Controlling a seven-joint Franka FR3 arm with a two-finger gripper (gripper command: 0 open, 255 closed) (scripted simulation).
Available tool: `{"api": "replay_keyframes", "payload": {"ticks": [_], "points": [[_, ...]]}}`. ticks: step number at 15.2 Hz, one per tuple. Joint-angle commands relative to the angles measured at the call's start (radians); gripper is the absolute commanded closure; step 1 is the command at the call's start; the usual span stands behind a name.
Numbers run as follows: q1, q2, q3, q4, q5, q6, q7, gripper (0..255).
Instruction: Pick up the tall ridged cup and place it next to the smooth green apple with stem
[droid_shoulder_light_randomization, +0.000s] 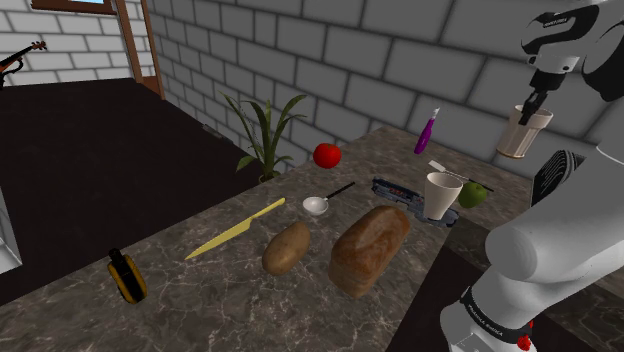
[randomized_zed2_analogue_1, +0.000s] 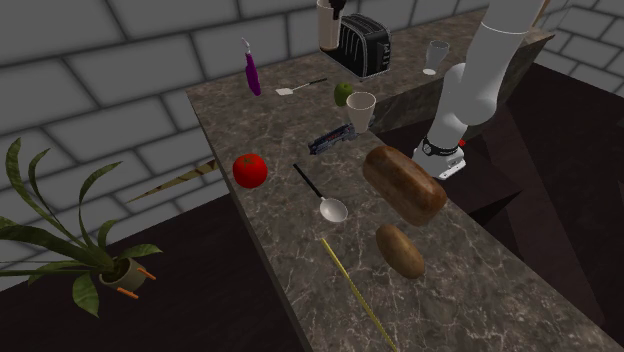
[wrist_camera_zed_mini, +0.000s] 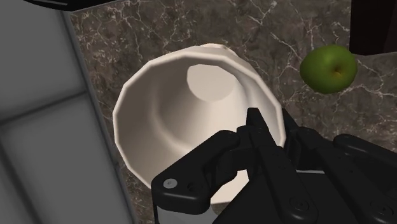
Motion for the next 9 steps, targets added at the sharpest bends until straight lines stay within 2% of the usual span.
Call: {"api": "replay_keyframes", "payload": {"ticks": [1,9], "points": [[0.000,-0.004,0.000,-0.029,-0.003,0.027,0.004,255],[-0.001,-0.004,-0.001,-0.137,-0.007,0.134,0.014,255]]}}
